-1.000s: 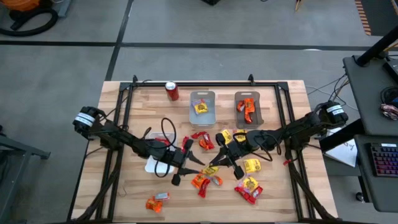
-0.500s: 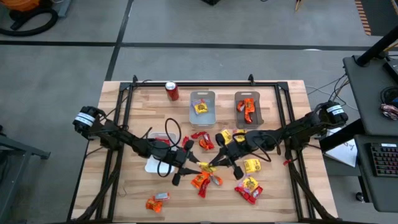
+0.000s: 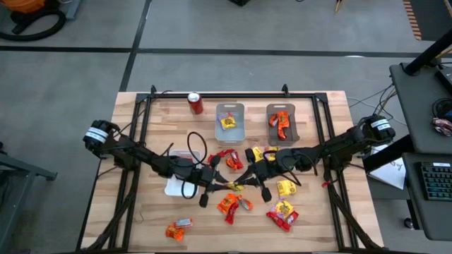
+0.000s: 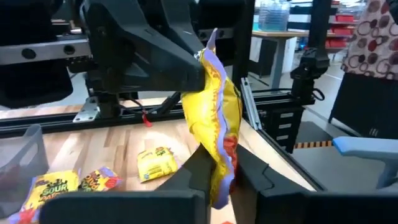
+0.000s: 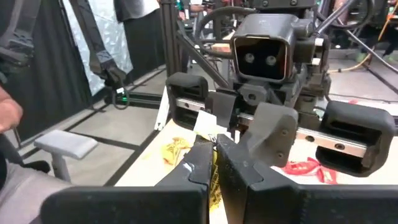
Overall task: Sort candy
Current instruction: Put the yellow candy into the gray bin, then put the orange candy into the black bin
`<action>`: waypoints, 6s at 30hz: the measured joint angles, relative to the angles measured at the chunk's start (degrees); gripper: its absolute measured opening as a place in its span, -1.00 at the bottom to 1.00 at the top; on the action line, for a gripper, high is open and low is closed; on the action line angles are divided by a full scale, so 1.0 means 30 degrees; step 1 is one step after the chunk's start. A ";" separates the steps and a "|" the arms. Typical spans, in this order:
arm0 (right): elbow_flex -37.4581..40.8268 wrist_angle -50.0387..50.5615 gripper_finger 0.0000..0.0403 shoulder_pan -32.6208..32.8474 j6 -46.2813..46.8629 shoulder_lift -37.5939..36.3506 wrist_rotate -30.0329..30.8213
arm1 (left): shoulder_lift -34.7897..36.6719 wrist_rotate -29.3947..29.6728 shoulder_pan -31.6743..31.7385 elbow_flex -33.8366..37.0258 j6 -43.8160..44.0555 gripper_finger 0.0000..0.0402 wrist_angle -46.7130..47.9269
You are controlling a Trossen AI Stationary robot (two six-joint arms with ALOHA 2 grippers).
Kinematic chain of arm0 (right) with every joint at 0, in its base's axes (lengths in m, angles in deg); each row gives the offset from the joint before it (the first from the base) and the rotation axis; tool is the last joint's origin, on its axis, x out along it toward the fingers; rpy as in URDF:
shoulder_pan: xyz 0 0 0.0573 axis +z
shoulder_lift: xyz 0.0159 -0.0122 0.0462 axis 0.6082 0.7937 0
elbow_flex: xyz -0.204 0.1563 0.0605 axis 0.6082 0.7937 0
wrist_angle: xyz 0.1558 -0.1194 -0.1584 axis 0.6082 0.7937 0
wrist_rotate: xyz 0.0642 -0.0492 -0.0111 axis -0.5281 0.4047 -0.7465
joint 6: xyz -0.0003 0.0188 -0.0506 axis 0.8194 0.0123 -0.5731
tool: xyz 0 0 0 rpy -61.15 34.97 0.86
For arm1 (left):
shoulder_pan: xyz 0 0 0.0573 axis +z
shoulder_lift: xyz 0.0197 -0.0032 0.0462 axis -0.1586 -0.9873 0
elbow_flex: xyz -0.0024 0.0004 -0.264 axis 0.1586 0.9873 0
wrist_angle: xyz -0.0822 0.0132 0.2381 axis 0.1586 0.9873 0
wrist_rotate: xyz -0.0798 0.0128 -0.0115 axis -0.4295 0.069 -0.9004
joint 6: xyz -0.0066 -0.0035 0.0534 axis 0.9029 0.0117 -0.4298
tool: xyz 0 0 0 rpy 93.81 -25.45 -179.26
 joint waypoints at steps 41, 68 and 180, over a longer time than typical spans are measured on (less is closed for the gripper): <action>-0.1913 0.8078 -0.93 -0.0883 0.1275 -0.1441 0.6407 | 0.2641 0.7707 0.0426 -0.0117 0.0701 -0.76 0.5287; -1.0011 1.9607 -0.96 -1.2076 -0.2680 0.6461 -0.0101 | 1.2420 1.4192 0.0940 -0.0248 0.4113 -0.49 2.0491; -0.9090 2.0390 -0.88 0.2798 1.5715 0.7975 0.0910 | 0.6776 1.3441 -0.1668 -0.2827 0.3870 -0.49 2.2174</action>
